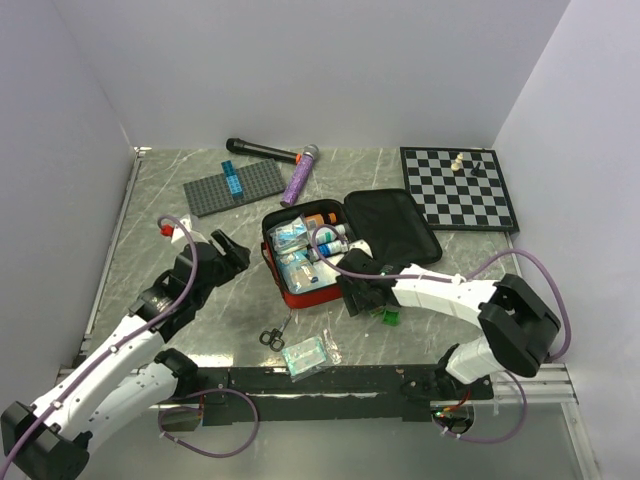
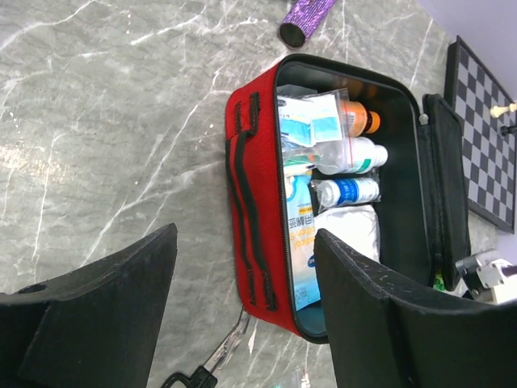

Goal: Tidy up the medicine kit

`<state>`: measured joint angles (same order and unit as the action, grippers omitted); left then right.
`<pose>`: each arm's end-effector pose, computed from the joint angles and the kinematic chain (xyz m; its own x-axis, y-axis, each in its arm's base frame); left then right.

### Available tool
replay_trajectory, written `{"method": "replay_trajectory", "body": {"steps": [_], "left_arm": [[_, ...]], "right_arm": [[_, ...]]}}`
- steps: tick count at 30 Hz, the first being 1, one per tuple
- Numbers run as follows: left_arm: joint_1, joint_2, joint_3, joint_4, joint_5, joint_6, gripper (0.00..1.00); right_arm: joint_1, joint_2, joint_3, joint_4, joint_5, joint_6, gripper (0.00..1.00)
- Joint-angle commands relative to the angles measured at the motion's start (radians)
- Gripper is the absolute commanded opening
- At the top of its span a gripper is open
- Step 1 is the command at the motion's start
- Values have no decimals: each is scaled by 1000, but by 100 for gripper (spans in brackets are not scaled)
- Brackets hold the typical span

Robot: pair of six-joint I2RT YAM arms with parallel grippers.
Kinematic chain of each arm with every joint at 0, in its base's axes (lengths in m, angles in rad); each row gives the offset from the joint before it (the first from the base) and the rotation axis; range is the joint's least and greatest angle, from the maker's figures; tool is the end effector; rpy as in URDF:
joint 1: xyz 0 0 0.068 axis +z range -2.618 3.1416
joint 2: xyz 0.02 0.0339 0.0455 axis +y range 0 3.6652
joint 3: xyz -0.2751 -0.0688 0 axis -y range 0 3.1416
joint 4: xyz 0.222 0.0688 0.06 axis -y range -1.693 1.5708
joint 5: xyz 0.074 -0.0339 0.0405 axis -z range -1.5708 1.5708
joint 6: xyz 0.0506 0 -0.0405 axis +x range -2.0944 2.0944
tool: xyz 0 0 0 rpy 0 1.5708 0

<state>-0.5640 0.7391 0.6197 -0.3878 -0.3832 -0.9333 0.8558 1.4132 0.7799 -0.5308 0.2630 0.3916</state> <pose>0.1368 -0.0642 0.2732 -0.4208 -0.6157 -0.6662 -0.1992 0.7792 -0.5943 0.1672 0.1725 0.1893 -0.8091 -0.3697 -0.4568 -0.3818 0.9216 -0.0697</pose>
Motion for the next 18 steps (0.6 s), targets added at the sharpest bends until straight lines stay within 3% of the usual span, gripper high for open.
{"method": "replay_trajectory", "body": {"steps": [1,18], "left_arm": [[6,9,-8,-14,-14,1,73],[4,16,-31,15,12,-2,74]], "right_arm": [[-21,42,16,18,-31,38,76],[-20,-20,-4,-40,-82,85,49]]}}
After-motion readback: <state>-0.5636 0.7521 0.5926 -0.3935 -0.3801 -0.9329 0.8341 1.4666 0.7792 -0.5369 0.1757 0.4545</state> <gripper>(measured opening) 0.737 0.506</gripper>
